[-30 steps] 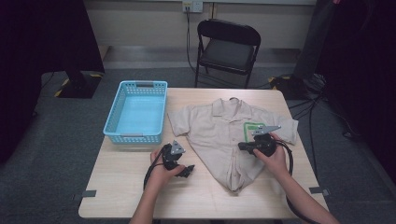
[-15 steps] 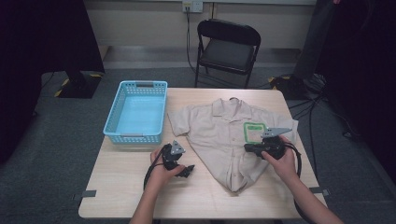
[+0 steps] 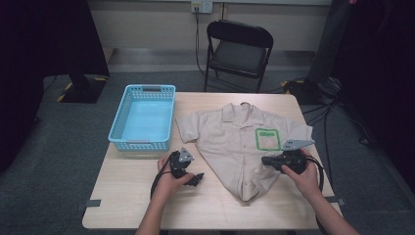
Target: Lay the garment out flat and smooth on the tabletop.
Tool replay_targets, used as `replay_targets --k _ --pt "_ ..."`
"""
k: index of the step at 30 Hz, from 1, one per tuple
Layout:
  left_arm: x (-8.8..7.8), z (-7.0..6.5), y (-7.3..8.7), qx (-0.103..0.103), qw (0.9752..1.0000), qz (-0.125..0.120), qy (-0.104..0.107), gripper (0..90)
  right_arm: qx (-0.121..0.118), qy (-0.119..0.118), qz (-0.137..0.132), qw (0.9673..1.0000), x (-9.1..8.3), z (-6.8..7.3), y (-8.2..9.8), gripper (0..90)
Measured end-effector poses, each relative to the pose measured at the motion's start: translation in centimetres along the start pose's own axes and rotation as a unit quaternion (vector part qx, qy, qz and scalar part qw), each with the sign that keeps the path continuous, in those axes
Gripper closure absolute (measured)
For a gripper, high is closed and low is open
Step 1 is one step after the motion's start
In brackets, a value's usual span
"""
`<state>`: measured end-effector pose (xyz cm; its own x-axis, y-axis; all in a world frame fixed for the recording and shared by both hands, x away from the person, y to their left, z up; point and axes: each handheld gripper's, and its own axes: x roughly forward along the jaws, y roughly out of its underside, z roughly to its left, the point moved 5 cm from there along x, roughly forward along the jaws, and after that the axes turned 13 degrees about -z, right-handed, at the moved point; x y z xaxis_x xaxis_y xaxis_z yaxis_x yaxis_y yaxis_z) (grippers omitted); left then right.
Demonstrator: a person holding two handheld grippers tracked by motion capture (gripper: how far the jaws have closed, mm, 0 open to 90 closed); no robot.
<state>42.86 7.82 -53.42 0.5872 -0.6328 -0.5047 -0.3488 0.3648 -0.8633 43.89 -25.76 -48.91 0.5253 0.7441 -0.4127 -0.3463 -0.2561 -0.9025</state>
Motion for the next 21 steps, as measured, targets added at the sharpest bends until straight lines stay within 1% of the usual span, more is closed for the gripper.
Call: replay_targets --k 8,12,21 --pt "0.0 0.0 0.0 0.0 1.0 0.0 0.0 9.4 0.001 -0.007 0.002 1.0 -1.1 0.4 0.5 87.3" --pt "0.0 0.0 0.0 0.0 1.0 0.0 0.0 9.3 0.0 -0.006 -0.002 1.0 -1.6 0.5 0.6 87.3" --pt "0.0 0.0 0.0 0.0 1.0 0.0 0.0 9.3 0.0 -0.006 0.0 1.0 -2.6 0.6 1.1 87.0"
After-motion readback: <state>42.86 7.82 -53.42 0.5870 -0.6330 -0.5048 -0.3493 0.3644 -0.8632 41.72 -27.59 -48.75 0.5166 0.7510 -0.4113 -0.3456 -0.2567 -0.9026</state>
